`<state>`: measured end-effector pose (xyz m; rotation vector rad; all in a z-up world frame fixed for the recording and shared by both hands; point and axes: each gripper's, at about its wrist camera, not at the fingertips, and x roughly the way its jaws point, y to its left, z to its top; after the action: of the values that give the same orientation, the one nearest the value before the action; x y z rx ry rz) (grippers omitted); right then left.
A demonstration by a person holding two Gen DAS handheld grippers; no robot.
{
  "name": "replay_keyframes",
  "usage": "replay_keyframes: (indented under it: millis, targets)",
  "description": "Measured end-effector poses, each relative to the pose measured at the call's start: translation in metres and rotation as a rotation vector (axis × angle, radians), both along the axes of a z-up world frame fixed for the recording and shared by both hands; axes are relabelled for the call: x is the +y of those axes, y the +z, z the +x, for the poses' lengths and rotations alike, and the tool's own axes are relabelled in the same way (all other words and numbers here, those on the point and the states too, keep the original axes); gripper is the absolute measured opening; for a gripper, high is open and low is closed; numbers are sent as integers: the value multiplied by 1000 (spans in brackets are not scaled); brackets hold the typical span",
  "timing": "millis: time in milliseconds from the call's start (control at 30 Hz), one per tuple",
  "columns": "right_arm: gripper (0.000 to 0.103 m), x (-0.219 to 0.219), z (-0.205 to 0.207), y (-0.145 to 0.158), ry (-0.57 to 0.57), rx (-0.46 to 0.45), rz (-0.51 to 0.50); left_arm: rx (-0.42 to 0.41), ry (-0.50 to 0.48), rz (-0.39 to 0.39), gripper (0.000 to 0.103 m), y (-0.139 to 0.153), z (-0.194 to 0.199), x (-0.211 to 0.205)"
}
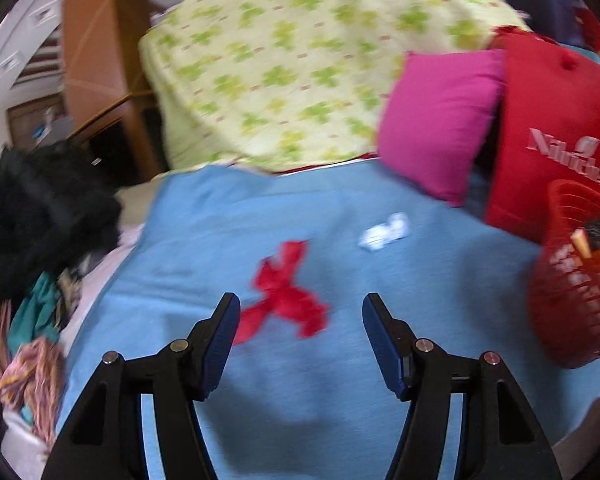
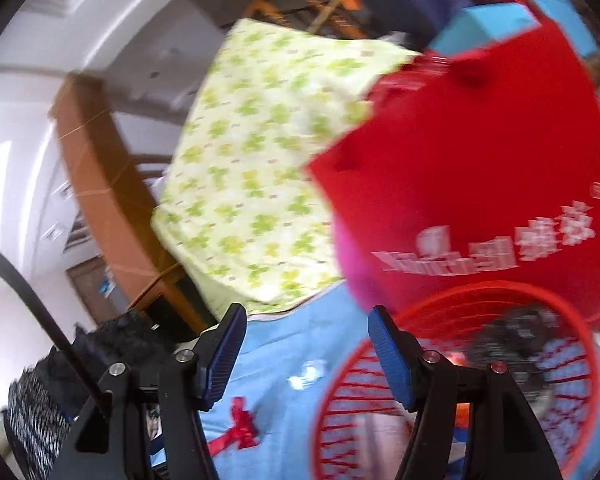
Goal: Collect trash
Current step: 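Move both open grippers back toward the red ribbon and white paper, then grasp the red ribbon bow with the left gripper while the right grasps the white tissue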
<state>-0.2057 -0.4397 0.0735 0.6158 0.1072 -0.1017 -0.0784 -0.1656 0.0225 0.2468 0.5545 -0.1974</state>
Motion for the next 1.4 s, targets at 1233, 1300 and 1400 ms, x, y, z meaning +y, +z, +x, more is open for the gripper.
replay_keyframes:
  millis: [1233,1300,1400]
  targets:
    - [51,42,325,-169,64,618,250,348,38,-319,66,-80,164,37]
    - [45,43,334,-174,59,653,230,393,45,-305,66,-90,170,30]
    - [40,45,341,-178,48,666,197,409,49,-289,66,-97,172,26]
